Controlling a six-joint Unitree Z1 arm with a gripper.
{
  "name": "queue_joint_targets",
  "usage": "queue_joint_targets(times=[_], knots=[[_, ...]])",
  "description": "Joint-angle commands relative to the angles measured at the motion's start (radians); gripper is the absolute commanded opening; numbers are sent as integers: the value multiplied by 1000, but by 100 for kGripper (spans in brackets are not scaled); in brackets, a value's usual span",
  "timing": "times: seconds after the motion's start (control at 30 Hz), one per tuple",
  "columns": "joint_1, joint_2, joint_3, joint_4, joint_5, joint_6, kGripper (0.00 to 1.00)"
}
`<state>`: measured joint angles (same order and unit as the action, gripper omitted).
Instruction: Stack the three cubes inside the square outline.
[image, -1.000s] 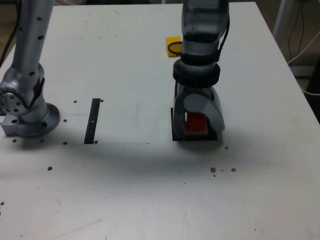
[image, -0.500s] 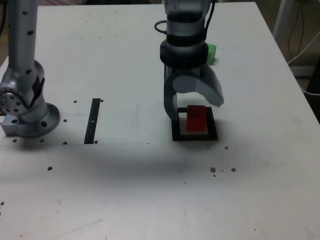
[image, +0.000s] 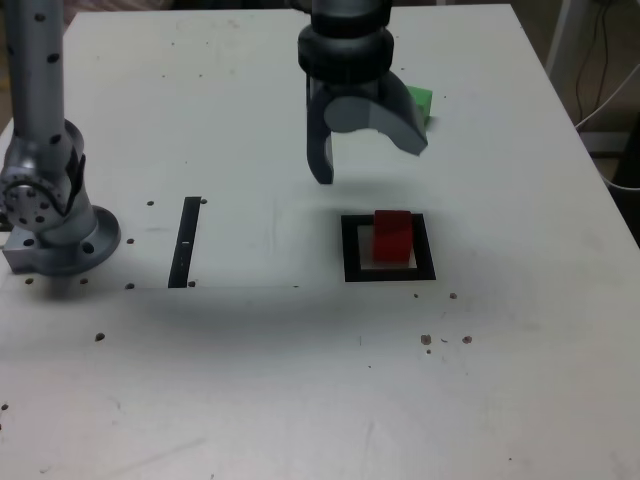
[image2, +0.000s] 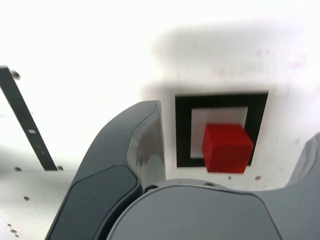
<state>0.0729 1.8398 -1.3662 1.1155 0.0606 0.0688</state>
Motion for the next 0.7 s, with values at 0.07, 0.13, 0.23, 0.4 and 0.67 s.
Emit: queue_joint_targets(times=[0.07, 0.13, 0.23, 0.4, 0.67], knots=[[77, -6, -12, 15, 9, 79, 99], [121, -3, -19, 22, 13, 120, 99], [173, 4, -36, 34, 20, 174, 99], [250, 30, -89, 66, 27, 274, 99], [350, 98, -199, 151, 43, 420, 99]])
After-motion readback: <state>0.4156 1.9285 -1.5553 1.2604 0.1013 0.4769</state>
